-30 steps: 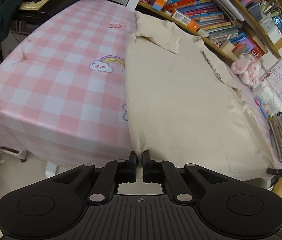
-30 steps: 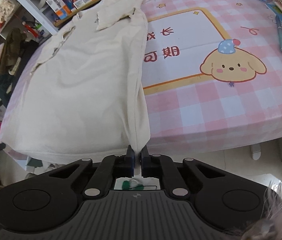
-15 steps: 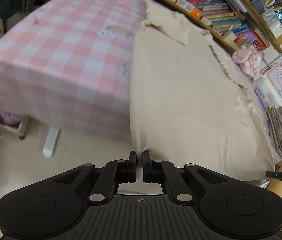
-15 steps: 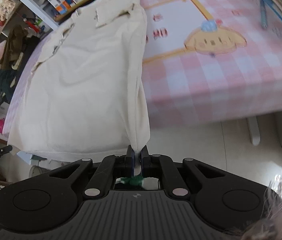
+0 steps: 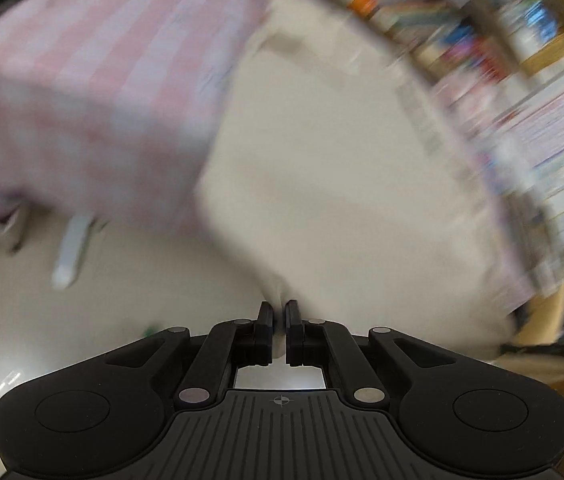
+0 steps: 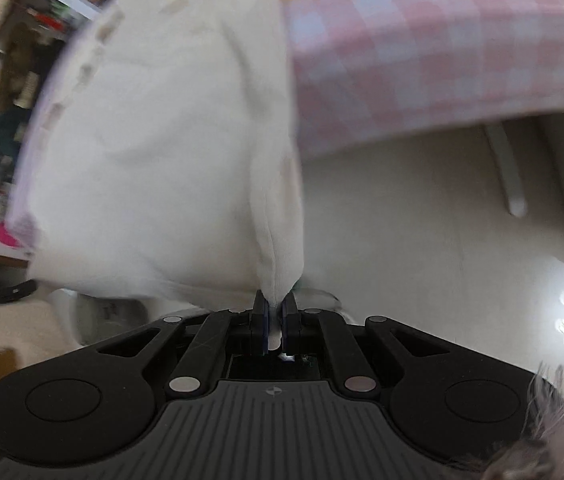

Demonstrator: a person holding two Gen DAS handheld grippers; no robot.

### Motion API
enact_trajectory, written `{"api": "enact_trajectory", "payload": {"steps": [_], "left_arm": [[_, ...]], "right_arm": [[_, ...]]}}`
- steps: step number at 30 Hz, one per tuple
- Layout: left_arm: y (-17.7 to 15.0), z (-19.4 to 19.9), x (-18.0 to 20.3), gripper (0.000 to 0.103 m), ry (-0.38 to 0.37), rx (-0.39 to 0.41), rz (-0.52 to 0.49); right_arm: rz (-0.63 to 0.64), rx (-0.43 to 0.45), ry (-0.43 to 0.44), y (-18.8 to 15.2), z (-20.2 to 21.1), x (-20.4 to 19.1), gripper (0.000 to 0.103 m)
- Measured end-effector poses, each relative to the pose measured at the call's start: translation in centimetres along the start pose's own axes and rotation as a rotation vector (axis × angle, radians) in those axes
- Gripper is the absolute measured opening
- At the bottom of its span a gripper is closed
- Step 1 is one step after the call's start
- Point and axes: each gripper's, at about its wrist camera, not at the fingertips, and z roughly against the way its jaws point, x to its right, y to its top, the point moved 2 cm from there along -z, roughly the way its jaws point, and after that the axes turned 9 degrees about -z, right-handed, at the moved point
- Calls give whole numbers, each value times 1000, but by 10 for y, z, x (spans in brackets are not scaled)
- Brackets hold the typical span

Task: Fold clothes
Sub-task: 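Lift the hem with both tools and fold it up toward the collar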

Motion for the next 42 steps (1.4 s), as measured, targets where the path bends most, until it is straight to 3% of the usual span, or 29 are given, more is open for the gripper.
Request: {"api": "enact_trajectory", "payload": {"steps": [7,10,15,18,23,31,42], "left_arm": [[64,30,10,4,-189,418,154],[93,31,13,4,-239,559,212],[141,14,6,4,-252,664,293],[169,3,1,4,-257,720,342],[215,-28,-15,4,-237,715,392],[284,-87,-32,4,-203,620,410],[323,-153,-67,4,-160,496,463]], "right_arm": [[-137,329,390,42,64,-9,5],[-207,453,524,69,78,-11,5],[-300,569,651,119,79,-27,5],[-337,606,683,149,76,-42,5],[-380,640,672,195,65,-58,5],[-454,644,609,264,34,-66,5],[-523,611,504,333,-19,-64,5]]}}
